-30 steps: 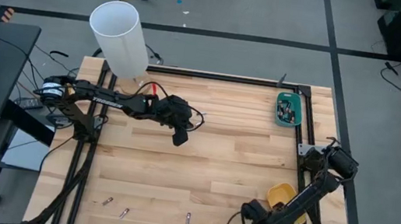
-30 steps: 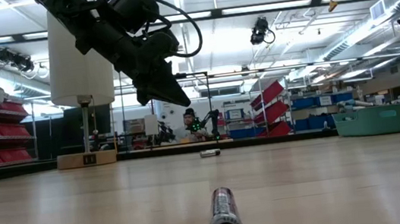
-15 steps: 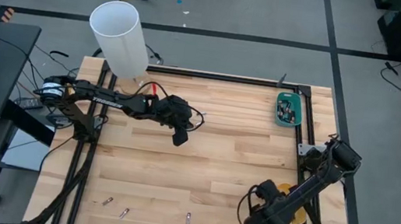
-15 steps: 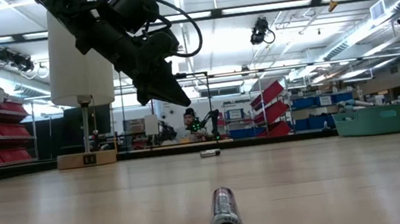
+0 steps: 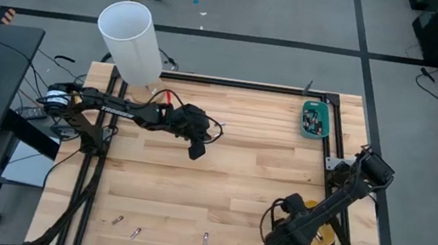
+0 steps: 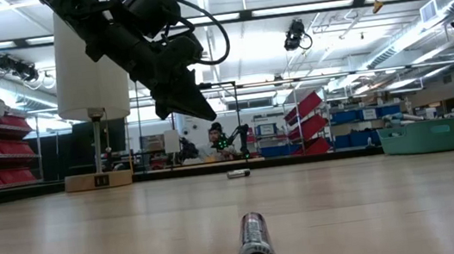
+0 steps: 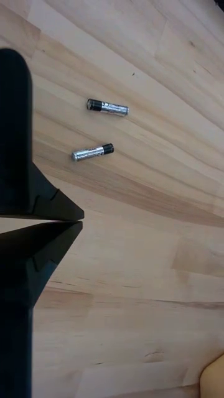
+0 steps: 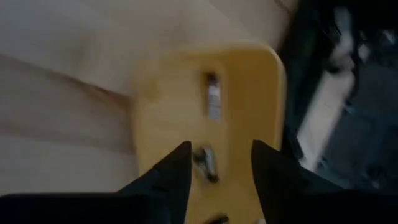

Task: Sort batteries
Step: Put the silver battery into the yellow bin

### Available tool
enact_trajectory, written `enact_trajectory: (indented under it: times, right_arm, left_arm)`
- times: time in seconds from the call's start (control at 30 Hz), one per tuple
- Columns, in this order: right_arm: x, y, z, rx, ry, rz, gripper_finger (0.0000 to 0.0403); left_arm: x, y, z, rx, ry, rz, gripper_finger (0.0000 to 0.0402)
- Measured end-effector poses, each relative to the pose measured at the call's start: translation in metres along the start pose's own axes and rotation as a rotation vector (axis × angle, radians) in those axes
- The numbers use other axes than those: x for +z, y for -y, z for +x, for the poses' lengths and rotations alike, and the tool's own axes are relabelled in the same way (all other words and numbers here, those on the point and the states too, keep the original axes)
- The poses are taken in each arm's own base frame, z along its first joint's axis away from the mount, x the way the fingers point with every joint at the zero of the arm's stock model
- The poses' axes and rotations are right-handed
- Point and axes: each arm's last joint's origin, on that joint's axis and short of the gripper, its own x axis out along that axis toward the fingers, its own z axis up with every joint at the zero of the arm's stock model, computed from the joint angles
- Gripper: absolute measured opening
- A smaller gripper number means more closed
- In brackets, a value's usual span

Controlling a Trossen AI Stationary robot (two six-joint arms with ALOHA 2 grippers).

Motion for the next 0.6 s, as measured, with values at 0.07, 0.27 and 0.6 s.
enact_trajectory:
  times: [0.07,0.27,0.6]
  right_arm:
    - [0.008,-0.006,-0.002,0.066,0.062,-0.035,0.0167]
    - [0.052,-0.032,-0.009,0.259,0.221,-0.073,0.0153]
    - [0.094,-0.032,0.026,0.174,0.009,-0.087,0.0088]
  left_arm:
    - [0.0,0.0,0.0,0.0,0.0,0.0,0.003]
    - [0.0,0.0,0.0,0.0,0.0,0.0,0.003]
    - [0.0,0.0,0.0,0.0,-0.001,-0.008,0.003]
